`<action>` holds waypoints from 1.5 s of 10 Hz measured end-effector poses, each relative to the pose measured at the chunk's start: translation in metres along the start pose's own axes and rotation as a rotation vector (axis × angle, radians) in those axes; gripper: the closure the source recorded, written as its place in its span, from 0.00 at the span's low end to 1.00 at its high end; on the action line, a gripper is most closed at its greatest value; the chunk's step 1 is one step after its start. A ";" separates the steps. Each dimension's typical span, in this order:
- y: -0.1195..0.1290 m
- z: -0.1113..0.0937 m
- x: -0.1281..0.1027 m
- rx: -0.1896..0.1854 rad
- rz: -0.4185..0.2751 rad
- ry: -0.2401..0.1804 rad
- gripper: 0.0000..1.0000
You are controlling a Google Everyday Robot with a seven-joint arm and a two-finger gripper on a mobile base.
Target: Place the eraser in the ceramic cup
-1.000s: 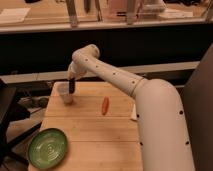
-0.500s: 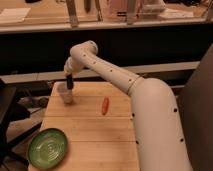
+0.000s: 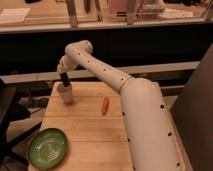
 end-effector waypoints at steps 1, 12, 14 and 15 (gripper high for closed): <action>-0.005 0.007 0.001 0.014 -0.034 0.018 1.00; -0.018 0.027 -0.019 0.044 -0.046 0.077 0.20; -0.016 0.026 -0.019 0.042 -0.061 0.079 0.20; -0.015 0.026 -0.020 0.042 -0.061 0.080 0.20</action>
